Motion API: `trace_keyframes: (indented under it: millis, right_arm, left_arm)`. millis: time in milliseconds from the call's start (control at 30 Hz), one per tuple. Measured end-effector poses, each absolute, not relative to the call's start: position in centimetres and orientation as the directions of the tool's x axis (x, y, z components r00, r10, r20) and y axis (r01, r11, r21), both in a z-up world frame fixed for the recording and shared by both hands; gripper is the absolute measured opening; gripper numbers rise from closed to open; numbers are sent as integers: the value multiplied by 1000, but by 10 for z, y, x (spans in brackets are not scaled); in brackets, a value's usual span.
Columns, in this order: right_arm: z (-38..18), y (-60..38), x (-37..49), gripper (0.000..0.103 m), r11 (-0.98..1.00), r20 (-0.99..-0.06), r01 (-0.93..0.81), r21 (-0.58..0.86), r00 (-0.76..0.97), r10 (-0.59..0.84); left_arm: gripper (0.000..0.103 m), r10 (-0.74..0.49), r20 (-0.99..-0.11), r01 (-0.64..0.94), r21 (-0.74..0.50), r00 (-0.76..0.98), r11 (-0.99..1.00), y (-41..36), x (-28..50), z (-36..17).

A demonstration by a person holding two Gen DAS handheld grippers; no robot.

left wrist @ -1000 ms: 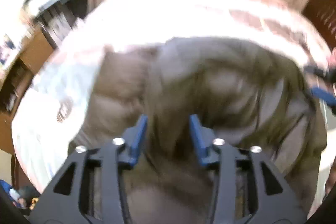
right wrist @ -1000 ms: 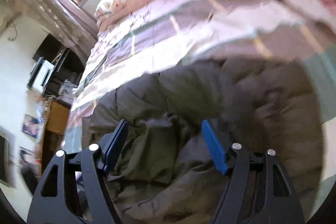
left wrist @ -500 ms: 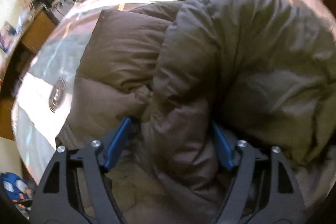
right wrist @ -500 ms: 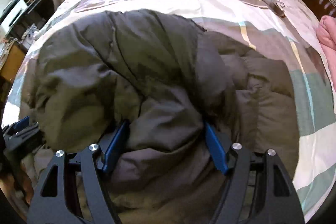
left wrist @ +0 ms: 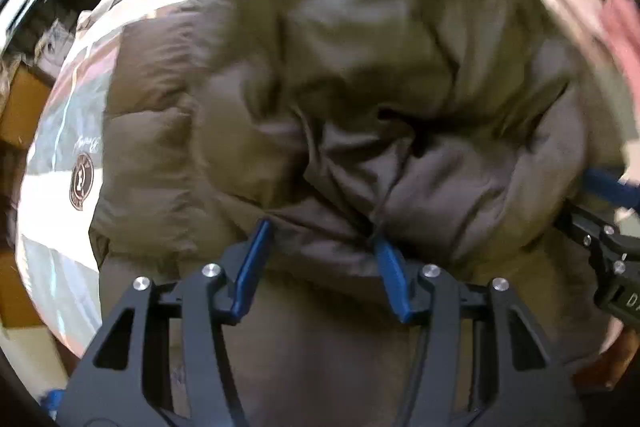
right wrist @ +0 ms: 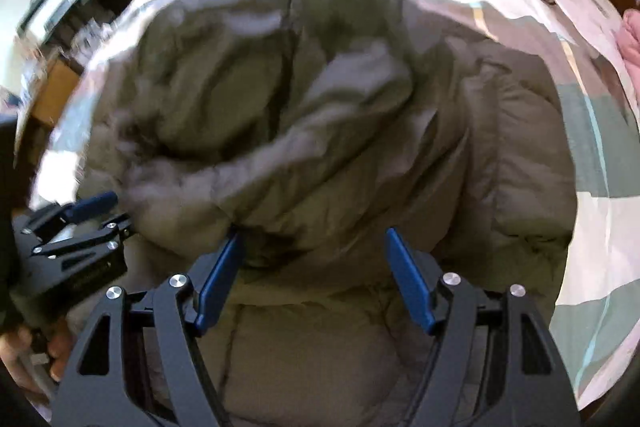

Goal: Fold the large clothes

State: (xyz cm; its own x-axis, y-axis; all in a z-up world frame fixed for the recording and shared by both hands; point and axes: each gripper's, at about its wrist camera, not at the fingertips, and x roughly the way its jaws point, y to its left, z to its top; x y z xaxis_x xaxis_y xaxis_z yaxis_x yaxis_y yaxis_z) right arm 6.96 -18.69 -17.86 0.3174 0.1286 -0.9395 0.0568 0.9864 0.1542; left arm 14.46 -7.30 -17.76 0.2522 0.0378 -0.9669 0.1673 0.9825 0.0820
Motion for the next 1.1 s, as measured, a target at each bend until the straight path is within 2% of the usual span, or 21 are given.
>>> trace_keyframes:
  millis: [167, 233, 267, 367, 533, 700, 733, 767, 800, 1100]
  right_arm:
    - [-199, -178, 76, 73, 995, -958, 38, 90, 276, 76]
    - [-187, -180, 68, 73, 995, -954, 20, 94, 289, 84]
    - [-181, -181, 64, 74, 995, -950, 9, 99, 298, 92]
    - [-167, -191, 43, 83, 994, -939, 3, 110, 329, 102]
    - [-176, -194, 19, 83, 992, -953, 24, 124, 280, 113]
    - [-223, -162, -4, 83, 998, -989, -44, 36, 142, 42]
    - [-232, -158, -8, 85, 998, -993, -57, 19, 115, 25]
    - [-245, -153, -14, 93, 997, -996, -75, -3, 86, 3]
    - [-250, -150, -20, 95, 996, -996, -86, -20, 89, -12]
    - [-210, -158, -44, 95, 998, -992, -67, -22, 128, -14]
  left_arm:
    - [62, 79, -963, 200, 133, 258, 971, -78, 149, -190]
    - [74, 65, -958, 226, 132, 280, 965, -73, 142, -180]
    - [77, 66, -949, 244, 146, 309, 959, -69, 137, -172]
    - [78, 93, -914, 266, 211, 394, 941, -51, 116, -160]
    - [78, 106, -890, 305, 261, 444, 916, -22, 81, -161]
    - [78, 185, -880, 333, 349, 436, 876, -5, 51, -184]
    - [78, 190, -885, 335, 349, 425, 875, -1, 47, -188]
    - [78, 198, -890, 336, 350, 411, 874, 4, 41, -195]
    - [78, 211, -895, 335, 353, 393, 874, 9, 36, -203]
    - [83, 225, -880, 333, 380, 419, 863, 35, 6, -210]
